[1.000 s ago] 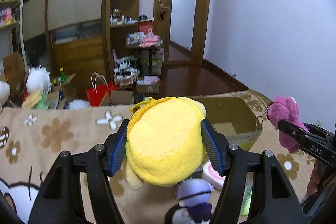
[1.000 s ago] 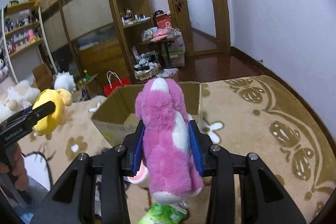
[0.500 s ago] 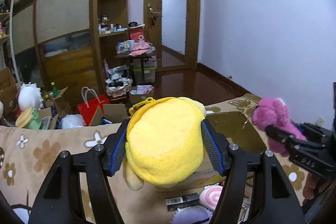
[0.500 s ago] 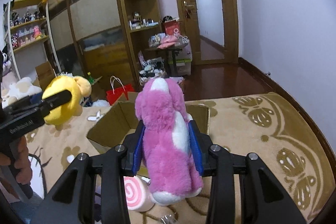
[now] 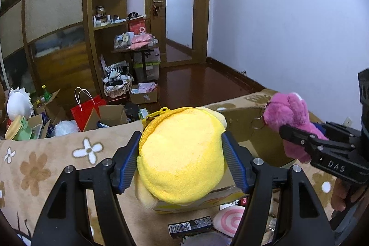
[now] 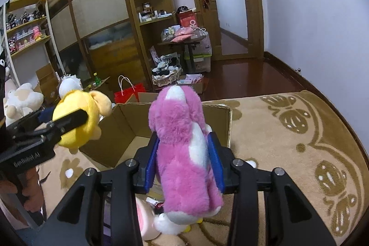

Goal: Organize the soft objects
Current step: 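Lift both plushes and drop them into the cardboard box, opening both grippers, then lower the left gripper onto the white-haired doll while the right approaches the green tissue pack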

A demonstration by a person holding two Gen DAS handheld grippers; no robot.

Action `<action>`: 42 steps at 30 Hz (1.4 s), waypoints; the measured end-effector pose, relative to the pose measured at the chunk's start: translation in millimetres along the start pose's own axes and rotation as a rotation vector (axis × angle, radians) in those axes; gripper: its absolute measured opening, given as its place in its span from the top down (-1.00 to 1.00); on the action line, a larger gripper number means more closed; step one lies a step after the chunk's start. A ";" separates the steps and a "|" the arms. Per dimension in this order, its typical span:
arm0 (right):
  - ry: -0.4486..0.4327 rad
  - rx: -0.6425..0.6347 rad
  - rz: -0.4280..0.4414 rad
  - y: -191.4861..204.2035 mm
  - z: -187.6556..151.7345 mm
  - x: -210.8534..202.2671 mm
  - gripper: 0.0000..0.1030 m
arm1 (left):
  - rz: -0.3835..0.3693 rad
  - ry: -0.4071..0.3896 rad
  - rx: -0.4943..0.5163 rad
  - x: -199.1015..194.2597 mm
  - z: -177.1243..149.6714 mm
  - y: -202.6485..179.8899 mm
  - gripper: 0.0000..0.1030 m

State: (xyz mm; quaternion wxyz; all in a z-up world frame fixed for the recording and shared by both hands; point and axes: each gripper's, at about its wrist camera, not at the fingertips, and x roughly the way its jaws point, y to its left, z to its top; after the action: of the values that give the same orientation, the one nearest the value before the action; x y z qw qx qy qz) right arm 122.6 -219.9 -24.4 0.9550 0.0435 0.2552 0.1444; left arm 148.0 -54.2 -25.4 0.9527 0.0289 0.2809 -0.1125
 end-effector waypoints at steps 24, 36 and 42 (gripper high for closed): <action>0.039 0.039 0.022 -13.4 -5.6 9.6 -0.16 | 0.018 0.088 0.044 21.0 -20.5 -7.4 -0.77; 0.019 0.059 0.004 -14.1 -13.9 -9.5 -1.00 | 0.057 0.131 -0.026 -11.9 -29.9 -2.0 -0.91; 0.009 0.073 -0.011 -14.0 -14.5 -33.4 -1.00 | 0.080 0.141 -0.052 -41.2 -37.0 5.2 -0.91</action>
State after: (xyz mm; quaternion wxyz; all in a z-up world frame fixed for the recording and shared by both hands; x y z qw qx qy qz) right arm 91.2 -243.0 -23.3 0.9524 0.0762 0.2649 0.1301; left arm 96.0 -36.6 -34.2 0.9347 0.0231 0.3488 -0.0644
